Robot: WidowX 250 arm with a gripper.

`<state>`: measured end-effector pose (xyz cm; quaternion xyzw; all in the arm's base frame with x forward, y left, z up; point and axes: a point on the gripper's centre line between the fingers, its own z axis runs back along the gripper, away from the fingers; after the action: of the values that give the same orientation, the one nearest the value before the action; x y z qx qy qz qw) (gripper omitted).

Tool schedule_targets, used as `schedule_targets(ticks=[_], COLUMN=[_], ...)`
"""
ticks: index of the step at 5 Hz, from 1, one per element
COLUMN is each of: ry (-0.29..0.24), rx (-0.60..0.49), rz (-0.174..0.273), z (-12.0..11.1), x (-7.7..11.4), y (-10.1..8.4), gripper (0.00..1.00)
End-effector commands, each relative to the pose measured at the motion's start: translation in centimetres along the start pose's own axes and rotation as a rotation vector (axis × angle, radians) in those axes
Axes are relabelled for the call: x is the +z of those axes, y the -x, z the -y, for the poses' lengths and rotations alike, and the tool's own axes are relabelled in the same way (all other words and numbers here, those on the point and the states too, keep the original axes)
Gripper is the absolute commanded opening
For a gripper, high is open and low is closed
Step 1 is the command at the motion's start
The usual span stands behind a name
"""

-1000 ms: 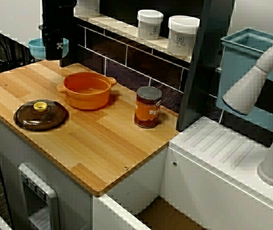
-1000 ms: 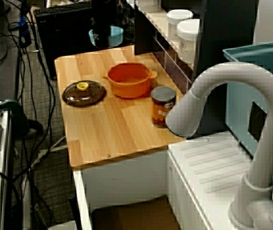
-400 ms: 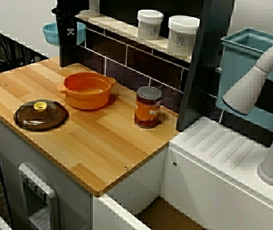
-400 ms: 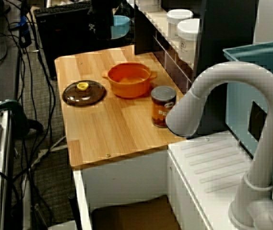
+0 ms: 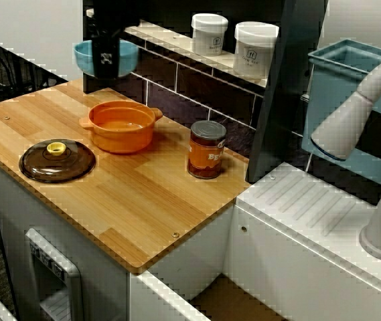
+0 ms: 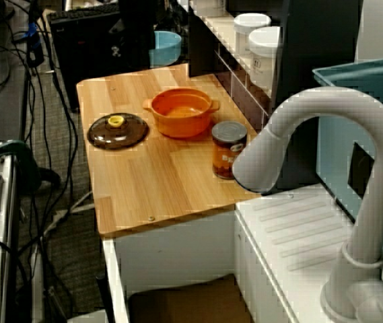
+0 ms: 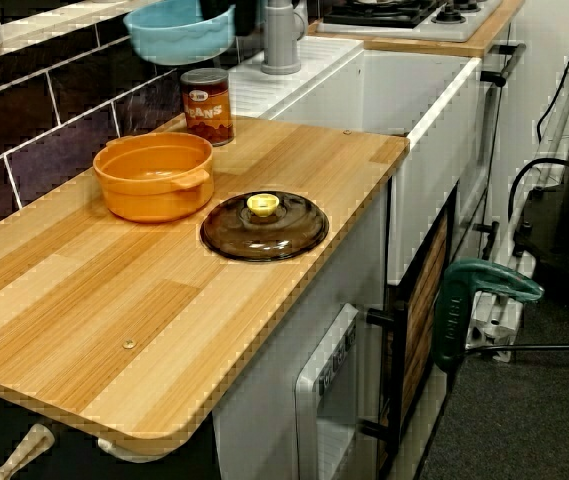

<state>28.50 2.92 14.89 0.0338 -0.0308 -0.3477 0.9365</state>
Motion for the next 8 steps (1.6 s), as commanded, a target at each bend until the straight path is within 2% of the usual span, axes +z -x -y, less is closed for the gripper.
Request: schedule_targets(ticks=[1, 2, 4, 6, 7, 8], ry=[0.020, 0.026, 0.002, -0.015, -0.021, -0.020], rx=[-0.133, -0.154, -0.178, -0.188, -0.183, -0.160], rz=[0.012, 0.010, -0.045, -0.099, -0.110, -0.120], z=[3.1, 4.1, 6.7, 8.5, 8.7, 8.6], x=[-1.1, -2.4, -6.1, -9.3, -9.8, -9.7], y=[-0.9, -1.1, -1.5, -0.8, -0.6, -0.6], gripper=[0.00, 0.00, 0.00, 0.00, 0.00, 1.00])
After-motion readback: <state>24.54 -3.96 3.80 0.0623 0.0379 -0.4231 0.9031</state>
